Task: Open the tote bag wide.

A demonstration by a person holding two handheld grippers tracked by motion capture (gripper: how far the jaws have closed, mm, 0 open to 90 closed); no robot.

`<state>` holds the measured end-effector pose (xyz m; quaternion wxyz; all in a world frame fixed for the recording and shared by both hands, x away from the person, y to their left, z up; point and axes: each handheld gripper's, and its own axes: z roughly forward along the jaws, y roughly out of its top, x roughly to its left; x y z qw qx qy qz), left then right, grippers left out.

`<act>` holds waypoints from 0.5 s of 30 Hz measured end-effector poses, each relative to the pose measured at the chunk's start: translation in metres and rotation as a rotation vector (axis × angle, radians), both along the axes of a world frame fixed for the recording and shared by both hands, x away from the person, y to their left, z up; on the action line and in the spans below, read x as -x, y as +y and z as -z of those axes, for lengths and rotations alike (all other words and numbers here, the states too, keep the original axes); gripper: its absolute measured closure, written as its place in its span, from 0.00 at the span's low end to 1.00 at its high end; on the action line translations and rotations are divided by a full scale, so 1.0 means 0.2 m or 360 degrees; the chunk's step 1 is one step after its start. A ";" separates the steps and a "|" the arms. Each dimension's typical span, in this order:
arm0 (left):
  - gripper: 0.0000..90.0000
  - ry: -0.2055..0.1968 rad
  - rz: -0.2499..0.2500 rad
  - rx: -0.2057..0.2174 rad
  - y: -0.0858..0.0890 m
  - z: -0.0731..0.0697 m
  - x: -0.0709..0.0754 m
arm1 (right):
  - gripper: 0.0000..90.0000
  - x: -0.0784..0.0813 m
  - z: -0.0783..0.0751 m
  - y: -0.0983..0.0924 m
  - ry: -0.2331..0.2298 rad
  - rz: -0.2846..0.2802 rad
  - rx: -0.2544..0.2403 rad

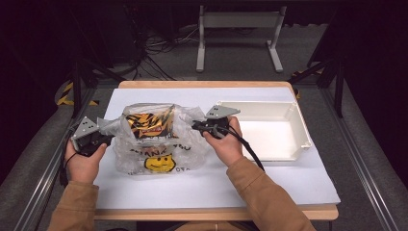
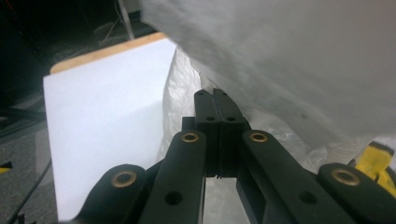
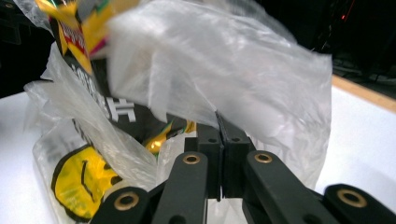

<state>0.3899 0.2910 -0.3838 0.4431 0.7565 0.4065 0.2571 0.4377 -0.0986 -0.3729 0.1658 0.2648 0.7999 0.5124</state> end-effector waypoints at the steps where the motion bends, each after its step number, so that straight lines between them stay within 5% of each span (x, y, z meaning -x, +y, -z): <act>1: 1.00 0.0014 0.0007 -0.0001 0.00 0.01 0.00 | 0.99 0.00 0.01 0.00 0.0020 -0.0003 -0.0001; 4: 1.00 0.0054 0.0016 -0.0015 0.00 0.05 0.00 | 0.99 0.00 0.05 0.00 0.0101 -0.0031 -0.0038; 15: 1.00 0.0182 0.0035 -0.0045 -0.02 0.15 -0.04 | 1.00 -0.02 0.11 -0.05 0.0218 0.0066 0.0084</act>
